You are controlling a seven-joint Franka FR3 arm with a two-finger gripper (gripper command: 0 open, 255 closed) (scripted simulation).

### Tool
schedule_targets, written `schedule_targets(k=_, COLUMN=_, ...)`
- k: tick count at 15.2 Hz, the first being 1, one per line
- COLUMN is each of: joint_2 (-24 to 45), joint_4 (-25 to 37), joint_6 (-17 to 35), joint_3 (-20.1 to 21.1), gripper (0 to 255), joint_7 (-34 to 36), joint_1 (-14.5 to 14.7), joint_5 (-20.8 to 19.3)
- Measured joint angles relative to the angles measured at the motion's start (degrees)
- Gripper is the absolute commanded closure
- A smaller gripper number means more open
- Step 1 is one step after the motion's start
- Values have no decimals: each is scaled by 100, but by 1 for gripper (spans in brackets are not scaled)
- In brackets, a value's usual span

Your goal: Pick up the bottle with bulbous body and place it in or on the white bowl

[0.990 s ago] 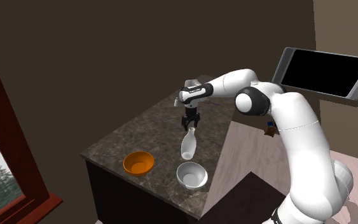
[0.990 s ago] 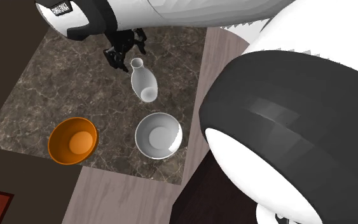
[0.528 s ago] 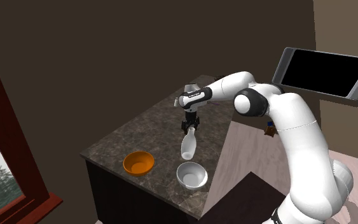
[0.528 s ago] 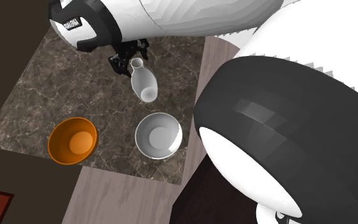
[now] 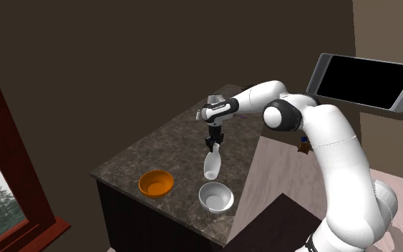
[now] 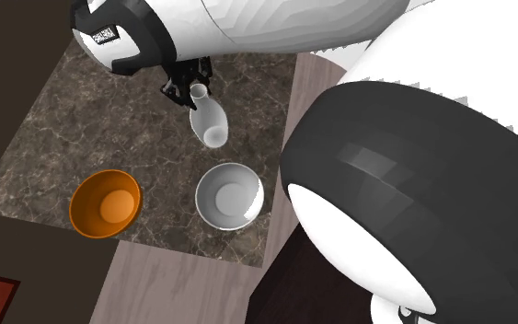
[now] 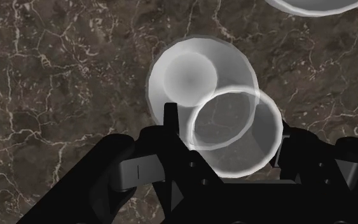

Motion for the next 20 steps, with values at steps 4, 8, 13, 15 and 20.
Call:
schedule_targets(k=4, joint_2=0, joint_4=1, joint_6=0, joint_3=0, gripper=255, joint_7=0, joint_1=0, joint_5=0)
schedule_targets(k=8, joint_2=-15, joint_4=13, joint_6=-30, joint_3=-1, gripper=255, joint_7=-1, joint_1=0, joint_5=-1)
schedule_targets(k=13, joint_2=-212, joint_4=45, joint_6=-258, joint_3=-10, gripper=255, joint_7=-3, joint_1=7, joint_5=-12)
schedule_targets(k=15, joint_2=-282, joint_4=80, joint_6=-363, joint_3=-12, gripper=255, joint_7=0, joint_1=12, joint_5=-15)
schedule_targets(k=20, joint_2=-466, joint_4=164, joint_6=-630, joint_3=-25, gripper=255, joint_7=-18, joint_1=5, joint_5=-27)
